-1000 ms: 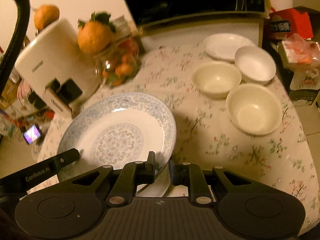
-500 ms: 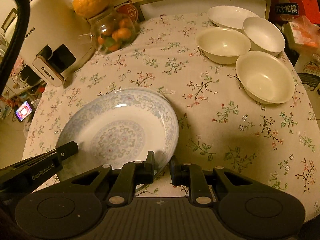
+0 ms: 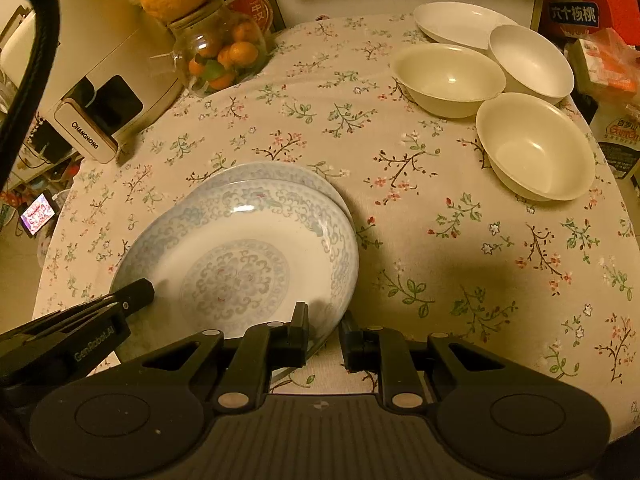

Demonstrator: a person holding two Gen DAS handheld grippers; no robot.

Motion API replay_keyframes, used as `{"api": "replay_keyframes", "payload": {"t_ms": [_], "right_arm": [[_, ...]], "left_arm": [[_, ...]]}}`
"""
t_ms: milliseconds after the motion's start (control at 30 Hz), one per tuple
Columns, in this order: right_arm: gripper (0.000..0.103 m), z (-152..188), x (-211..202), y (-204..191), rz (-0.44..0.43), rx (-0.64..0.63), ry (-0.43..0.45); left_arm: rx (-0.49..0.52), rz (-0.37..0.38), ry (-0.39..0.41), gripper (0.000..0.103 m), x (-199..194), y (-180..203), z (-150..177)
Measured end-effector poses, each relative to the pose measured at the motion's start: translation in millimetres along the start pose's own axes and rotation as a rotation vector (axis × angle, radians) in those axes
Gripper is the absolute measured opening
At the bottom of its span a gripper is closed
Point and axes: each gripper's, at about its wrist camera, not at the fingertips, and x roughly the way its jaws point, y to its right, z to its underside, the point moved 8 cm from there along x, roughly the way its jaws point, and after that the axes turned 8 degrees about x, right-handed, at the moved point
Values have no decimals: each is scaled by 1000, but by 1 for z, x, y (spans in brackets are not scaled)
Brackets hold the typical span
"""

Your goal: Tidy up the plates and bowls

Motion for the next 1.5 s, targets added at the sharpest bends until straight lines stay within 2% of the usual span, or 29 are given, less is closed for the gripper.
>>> {"api": "replay_keyframes", "payload": {"t_ms": [600,1033,1500], "right_arm": [[17,-2,7,0,47,-15,36],[18,0,8,-2,63,-17,40],[19,3,14,-3,101,-42,48]], "left_arm": [[24,-31,7,12,6,4,-1],[85,-90,33,13,4,8,1],[121,-137,11,12,7,10,7]]}}
